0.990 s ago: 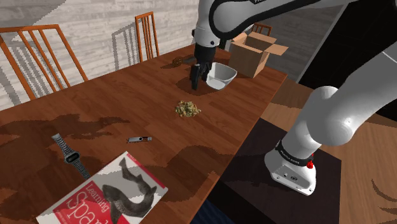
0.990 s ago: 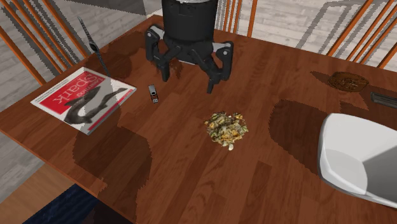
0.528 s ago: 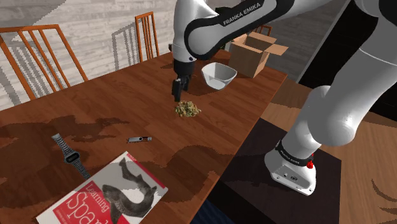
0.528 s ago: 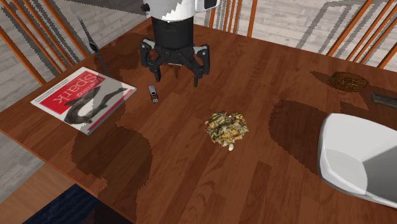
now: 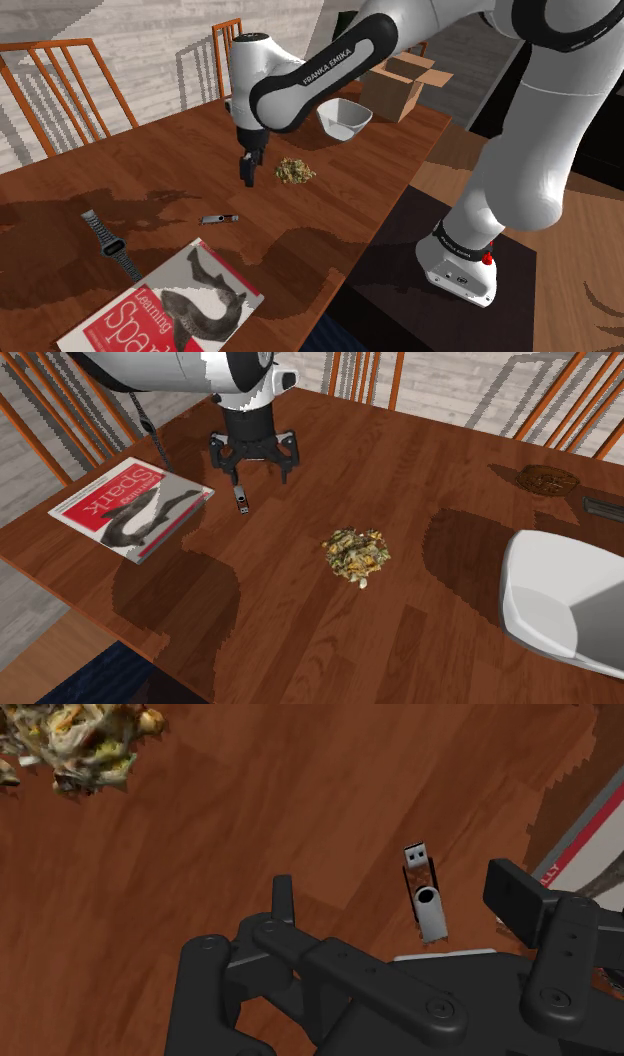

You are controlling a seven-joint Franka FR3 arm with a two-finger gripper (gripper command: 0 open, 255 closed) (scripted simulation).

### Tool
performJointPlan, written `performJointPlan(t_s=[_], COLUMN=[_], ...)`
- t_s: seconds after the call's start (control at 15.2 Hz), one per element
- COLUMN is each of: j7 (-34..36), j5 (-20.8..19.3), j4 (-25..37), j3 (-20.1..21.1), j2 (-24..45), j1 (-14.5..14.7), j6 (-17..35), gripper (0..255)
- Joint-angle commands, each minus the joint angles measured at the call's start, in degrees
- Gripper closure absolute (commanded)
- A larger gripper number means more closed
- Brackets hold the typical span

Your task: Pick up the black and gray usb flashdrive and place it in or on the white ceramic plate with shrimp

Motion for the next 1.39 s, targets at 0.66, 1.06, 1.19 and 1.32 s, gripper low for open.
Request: performJointPlan(t_s=[0.66, 1.06, 1.19, 1.32], j7=[-1.55, -0.99, -0.99, -0.99], j5=[-8.55, -9.46, -9.45, -9.45], j4=[16.14, 16.53, 16.52, 16.52], j3=[1.20, 0.47, 0.47, 0.47], j2=[20.12, 23.84, 23.84, 23.84], j1=[7.03, 7.52, 7.52, 7.52], j6=[3.45, 6.77, 6.77, 6.77], gripper=[0, 0, 0, 0])
